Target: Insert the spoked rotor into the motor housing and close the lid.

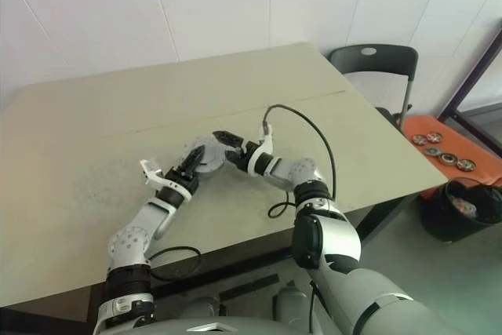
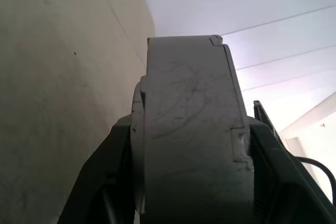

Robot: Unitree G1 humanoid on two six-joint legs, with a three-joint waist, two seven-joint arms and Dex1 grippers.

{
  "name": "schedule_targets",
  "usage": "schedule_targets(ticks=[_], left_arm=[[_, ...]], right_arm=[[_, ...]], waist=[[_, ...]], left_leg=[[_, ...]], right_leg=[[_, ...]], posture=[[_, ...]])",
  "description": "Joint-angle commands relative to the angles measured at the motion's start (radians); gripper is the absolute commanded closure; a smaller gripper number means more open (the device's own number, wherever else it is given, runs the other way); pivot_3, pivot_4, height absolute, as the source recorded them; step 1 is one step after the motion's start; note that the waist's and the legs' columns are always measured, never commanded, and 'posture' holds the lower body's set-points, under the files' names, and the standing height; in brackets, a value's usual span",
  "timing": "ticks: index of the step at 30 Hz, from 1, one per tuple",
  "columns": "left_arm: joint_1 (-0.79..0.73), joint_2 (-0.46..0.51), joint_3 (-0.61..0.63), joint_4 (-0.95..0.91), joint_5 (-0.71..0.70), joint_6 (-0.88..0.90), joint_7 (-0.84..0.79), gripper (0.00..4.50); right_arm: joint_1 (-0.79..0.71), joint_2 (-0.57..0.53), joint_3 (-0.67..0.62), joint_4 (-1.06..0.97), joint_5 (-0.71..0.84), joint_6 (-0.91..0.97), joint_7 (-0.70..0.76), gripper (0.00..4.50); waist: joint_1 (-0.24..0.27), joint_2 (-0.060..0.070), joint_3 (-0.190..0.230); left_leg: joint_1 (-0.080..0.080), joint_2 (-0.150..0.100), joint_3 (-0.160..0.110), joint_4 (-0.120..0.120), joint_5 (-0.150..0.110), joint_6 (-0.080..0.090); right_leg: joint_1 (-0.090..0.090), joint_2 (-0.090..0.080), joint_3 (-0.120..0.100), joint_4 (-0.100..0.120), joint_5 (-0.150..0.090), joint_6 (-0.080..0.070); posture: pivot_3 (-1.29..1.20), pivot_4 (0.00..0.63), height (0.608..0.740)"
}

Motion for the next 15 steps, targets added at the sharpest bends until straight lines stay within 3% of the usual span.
schedule_targets(ticks=[1,6,15], left_arm=[[-0.017,-0.03,0.042,0.012,0.007,-0.082,0.017,2.11],[-0.046,-0.013,0.1,0.065,0.112,-0.289,0.058,2.11],[-0.064,0.061,0.211,0.155,0.161,-0.49,0.073,2.11]], right_arm=[[-0.022,0.017,-0.006,-0.011,0.014,-0.052,-0.007,0.07],[-0.025,0.019,0.003,-0.011,0.016,-0.065,0.007,0.07],[-0.024,0.022,0.011,-0.015,0.016,-0.065,0.016,0.07]], waist=[[-0.001,0.0,0.0],[0.0,0.0,0.0],[-0.007,0.0,0.0]], left_leg=[[0.0,0.0,0.0,0.0,0.0,0.0],[0.0,0.0,0.0,0.0,0.0,0.0],[0.002,0.002,0.0,0.0,0.0,0.0]], right_leg=[[0.0,0.0,0.0,0.0,0.0,0.0],[0.0,0.0,0.0,0.0,0.0,0.0],[0.0,0.003,0.0,0.001,0.0,0.0]], posture=[[0.0,0.0,0.74],[0.0,0.0,0.74],[0.0,0.0,0.74]])
